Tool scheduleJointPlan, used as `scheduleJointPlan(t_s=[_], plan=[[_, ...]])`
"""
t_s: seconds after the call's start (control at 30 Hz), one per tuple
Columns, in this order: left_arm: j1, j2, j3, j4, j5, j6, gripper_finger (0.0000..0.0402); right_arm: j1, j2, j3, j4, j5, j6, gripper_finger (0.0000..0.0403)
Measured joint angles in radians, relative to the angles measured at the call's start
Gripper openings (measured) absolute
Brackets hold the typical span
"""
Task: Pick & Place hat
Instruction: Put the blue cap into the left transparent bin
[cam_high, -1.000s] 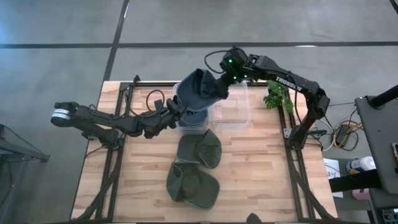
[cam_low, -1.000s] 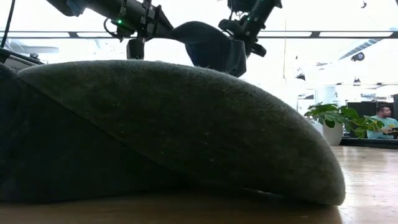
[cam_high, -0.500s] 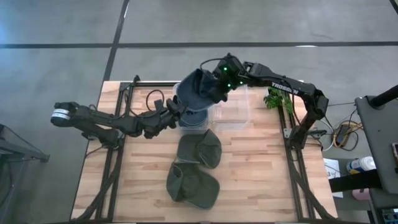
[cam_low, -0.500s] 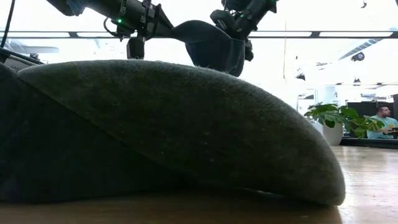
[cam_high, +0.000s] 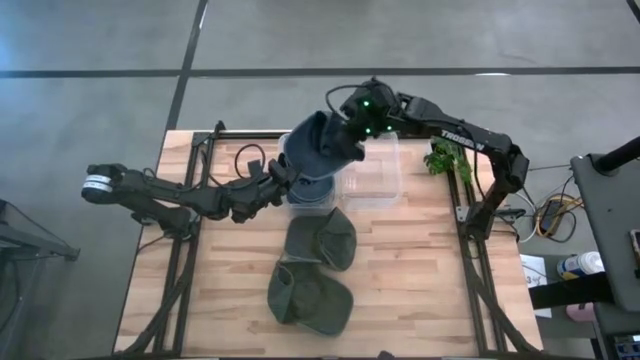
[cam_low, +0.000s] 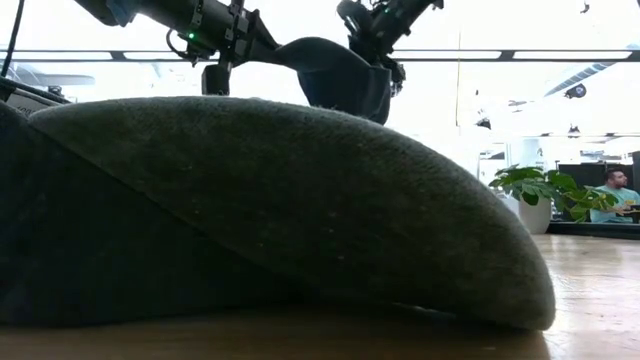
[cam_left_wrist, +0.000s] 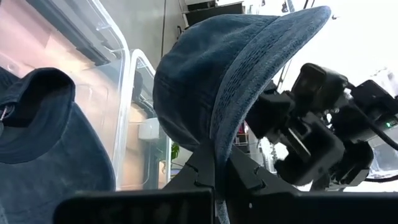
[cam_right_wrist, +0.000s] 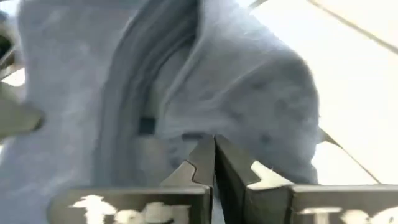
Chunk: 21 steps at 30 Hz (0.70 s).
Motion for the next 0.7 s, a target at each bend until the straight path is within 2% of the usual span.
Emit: scheduleJointPlan(t_s=[0.07,0.23,0.43,0.6,0.7], plan=[[-0.001,0.000,0.000,0.000,0.000,0.000,0.0007,-0.008,0.001,0.003,-0.002,0.030,-0.010,0.0009],[-0.003,0.000,0.011,0.001,0.007,0.031,0.0007,-0.014,0.054,0.004,0.043,0.031,-0.011,0.0009],[-0.002,0.000,0.013,-0.027,0.007,0.046,0.0007,-0.002,0.135,0.039,0.099,-0.126,0.018,0.0009],[-0.002,0.000,0.013,-0.131,-0.030,-0.001,0.0007,0.015,0.159,0.074,0.094,-0.178,-0.007,0.0009],[-0.002,-0.004,0.006,-0.170,-0.051,-0.054,0.0007,0.011,0.146,0.091,0.074,-0.167,-0.018,0.0009]])
